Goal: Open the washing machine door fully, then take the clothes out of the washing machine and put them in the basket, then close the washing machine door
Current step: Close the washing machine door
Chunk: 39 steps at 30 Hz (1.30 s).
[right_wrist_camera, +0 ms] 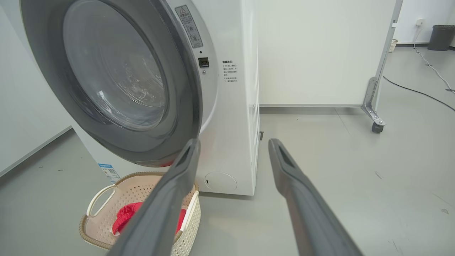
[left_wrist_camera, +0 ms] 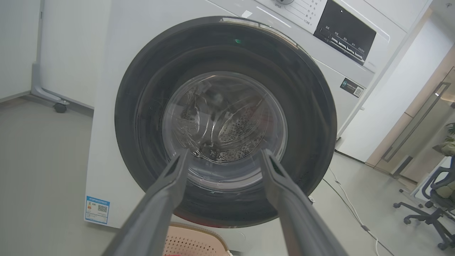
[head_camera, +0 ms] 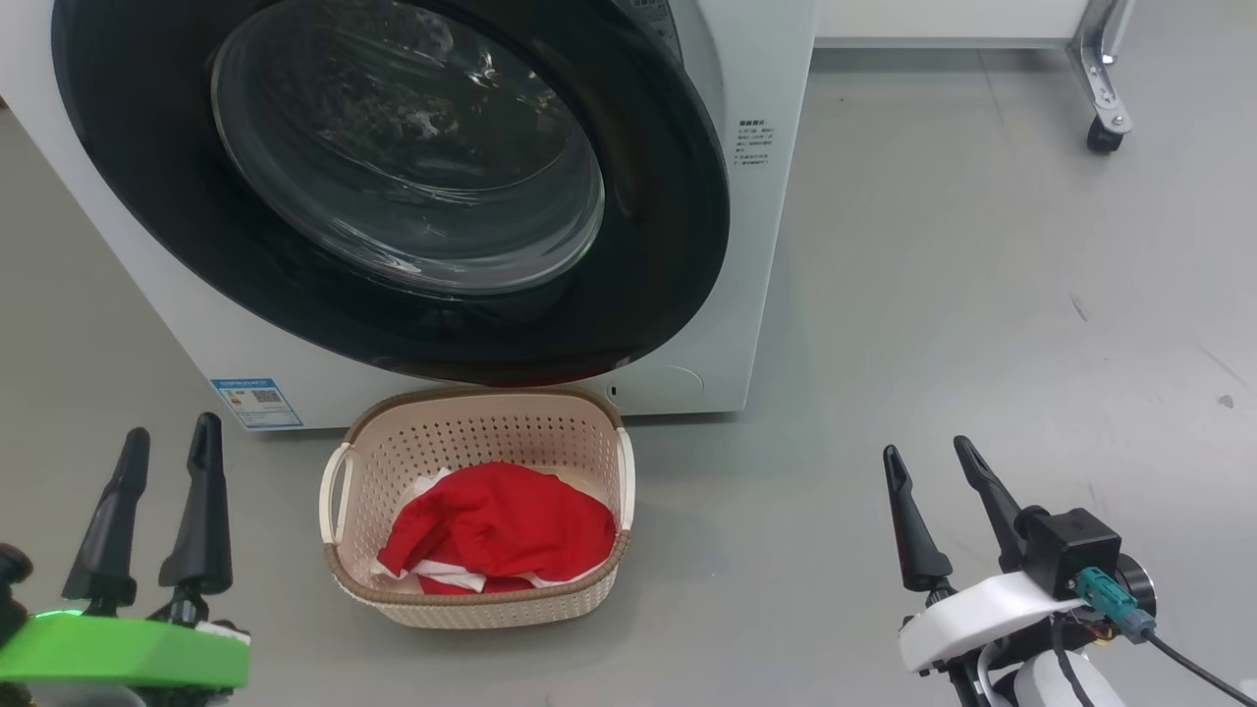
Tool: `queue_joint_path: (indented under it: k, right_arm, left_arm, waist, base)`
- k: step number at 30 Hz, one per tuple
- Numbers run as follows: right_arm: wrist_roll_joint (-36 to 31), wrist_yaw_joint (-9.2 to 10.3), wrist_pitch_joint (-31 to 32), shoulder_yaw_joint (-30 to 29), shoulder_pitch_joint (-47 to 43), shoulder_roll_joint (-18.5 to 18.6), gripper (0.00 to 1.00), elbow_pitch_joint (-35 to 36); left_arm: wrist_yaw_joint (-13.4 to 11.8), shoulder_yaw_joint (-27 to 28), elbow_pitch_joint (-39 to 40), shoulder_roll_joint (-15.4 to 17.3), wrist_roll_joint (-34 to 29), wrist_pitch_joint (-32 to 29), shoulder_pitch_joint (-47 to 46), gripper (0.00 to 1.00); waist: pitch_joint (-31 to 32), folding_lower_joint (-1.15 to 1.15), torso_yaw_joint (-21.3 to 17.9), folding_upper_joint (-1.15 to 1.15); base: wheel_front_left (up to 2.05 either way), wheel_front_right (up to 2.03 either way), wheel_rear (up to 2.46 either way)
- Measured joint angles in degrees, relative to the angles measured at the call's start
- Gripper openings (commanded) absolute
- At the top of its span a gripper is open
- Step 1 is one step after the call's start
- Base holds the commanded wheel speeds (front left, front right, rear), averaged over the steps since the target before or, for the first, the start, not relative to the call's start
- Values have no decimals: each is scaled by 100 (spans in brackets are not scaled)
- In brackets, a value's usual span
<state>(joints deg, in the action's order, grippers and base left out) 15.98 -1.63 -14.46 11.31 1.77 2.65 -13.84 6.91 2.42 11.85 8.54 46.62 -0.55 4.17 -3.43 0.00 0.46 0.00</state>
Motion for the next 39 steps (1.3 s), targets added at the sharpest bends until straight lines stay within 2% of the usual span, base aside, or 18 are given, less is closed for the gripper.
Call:
queue_joint_path:
  k: [5, 9, 16, 24, 39]
  right_arm:
    - [-57, 0, 0, 2, -40, -3, 100, 4]
    - [-58, 9, 0, 2, -184, -8, 100, 5]
    - [-58, 36, 0, -44, -461, -10, 100, 7]
    - [-101, 76, 0, -54, -558, -13, 100, 7]
    - [-109, 78, 0, -66, -670, -16, 100, 8]
  left_arm:
    - [-35, -186, -67, 103, -1084, 411, 271, 100]
    - [-346, -355, -207, 122, -1630, 503, 513, 100]
    - [-683, -761, -326, 136, -2414, 648, 754, 100]
    - [-968, -1024, -584, 10, -2684, 727, 941, 100]
    - [-1123, -1163, -790, -197, -2809, 879, 1002, 100]
  waist:
    - [160, 0, -24, 0]
    - [270, 0, -64, 0]
    - [354, 0, -109, 0]
    - [412, 0, -140, 0]
    - [463, 0, -113, 0]
  base:
    - [0, 0, 0]
    - [0, 0, 0]
    - [0, 0, 0]
    - [0, 0, 0]
    - [0, 0, 0]
